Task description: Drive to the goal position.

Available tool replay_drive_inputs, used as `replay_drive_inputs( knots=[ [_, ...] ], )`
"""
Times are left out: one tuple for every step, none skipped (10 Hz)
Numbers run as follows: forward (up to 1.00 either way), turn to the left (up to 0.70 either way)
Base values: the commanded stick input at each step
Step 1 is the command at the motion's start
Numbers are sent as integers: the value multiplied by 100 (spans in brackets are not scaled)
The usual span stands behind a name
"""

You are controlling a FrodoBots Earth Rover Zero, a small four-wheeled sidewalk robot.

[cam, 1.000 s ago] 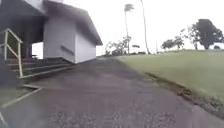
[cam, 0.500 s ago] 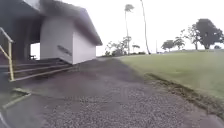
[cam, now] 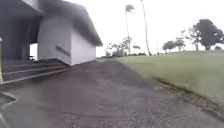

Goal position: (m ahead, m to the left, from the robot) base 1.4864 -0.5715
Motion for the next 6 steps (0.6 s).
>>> replay_drive_inputs(
  knots=[
    [70, 0],
    [70, 0],
    [70, 0],
    [70, 0],
    [70, 0],
    [70, 0]
  ],
)
